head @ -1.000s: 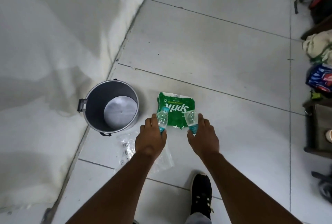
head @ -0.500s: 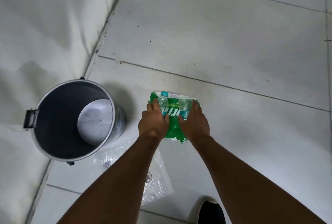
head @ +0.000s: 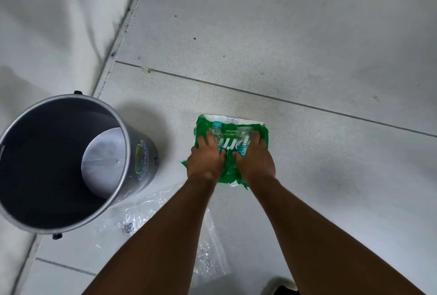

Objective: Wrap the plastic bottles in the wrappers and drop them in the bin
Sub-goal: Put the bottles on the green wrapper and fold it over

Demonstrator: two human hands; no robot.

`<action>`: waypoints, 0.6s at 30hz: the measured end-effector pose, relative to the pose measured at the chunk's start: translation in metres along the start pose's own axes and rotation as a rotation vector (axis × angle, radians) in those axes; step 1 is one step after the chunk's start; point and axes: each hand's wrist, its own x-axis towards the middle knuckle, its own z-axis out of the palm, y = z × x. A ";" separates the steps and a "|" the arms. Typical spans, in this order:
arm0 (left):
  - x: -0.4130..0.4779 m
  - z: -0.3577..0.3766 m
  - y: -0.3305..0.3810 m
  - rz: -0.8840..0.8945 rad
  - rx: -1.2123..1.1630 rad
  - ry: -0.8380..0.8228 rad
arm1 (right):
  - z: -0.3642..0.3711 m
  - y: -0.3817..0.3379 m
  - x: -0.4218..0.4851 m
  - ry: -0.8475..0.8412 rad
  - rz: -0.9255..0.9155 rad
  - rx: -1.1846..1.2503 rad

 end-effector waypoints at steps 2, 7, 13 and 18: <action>0.003 0.005 0.001 0.006 0.022 -0.007 | 0.005 0.001 0.004 -0.012 -0.013 -0.027; -0.001 0.003 0.010 0.005 0.106 0.047 | 0.001 -0.001 0.002 -0.017 -0.016 -0.087; -0.021 -0.021 0.013 0.075 0.160 0.231 | -0.023 0.004 -0.019 0.161 -0.155 -0.283; -0.015 -0.030 -0.008 0.082 0.117 0.161 | -0.033 0.022 -0.021 0.127 -0.126 -0.183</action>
